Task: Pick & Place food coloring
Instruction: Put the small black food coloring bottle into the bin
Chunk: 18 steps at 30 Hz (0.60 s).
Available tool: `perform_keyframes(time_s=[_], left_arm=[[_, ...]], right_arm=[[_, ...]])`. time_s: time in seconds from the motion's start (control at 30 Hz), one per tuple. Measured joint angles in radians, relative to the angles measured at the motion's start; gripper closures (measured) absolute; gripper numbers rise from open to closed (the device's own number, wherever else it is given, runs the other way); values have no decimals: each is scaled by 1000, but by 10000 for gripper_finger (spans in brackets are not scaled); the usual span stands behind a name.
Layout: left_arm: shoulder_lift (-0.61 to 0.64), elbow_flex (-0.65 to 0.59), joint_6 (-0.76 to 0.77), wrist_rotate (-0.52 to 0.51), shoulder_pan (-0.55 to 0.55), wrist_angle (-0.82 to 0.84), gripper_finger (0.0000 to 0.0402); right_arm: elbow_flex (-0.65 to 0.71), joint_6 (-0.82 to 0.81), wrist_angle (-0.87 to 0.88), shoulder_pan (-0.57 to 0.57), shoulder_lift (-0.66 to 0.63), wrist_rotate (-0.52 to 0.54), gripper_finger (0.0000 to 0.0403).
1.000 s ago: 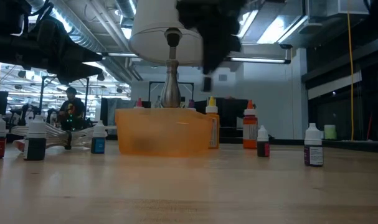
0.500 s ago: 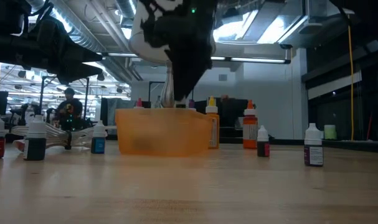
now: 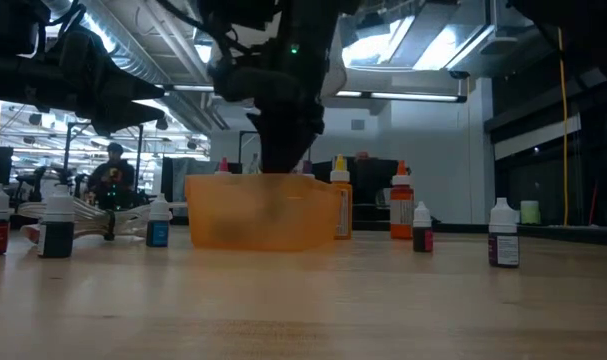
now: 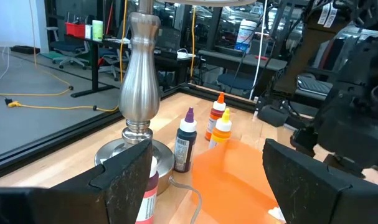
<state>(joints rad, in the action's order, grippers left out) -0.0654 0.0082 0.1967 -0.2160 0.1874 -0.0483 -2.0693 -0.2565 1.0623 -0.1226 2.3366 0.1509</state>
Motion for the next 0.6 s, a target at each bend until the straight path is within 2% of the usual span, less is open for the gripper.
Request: perform_keyframes(time_s=[0.47,0.6], left_arm=[[0,0,0,0,0,0,107],[0,0,0,0,0,0,107]], right_arm=[[1,-1,-4,9,42,10,344],[1,-10,6,18,42,11,320]])
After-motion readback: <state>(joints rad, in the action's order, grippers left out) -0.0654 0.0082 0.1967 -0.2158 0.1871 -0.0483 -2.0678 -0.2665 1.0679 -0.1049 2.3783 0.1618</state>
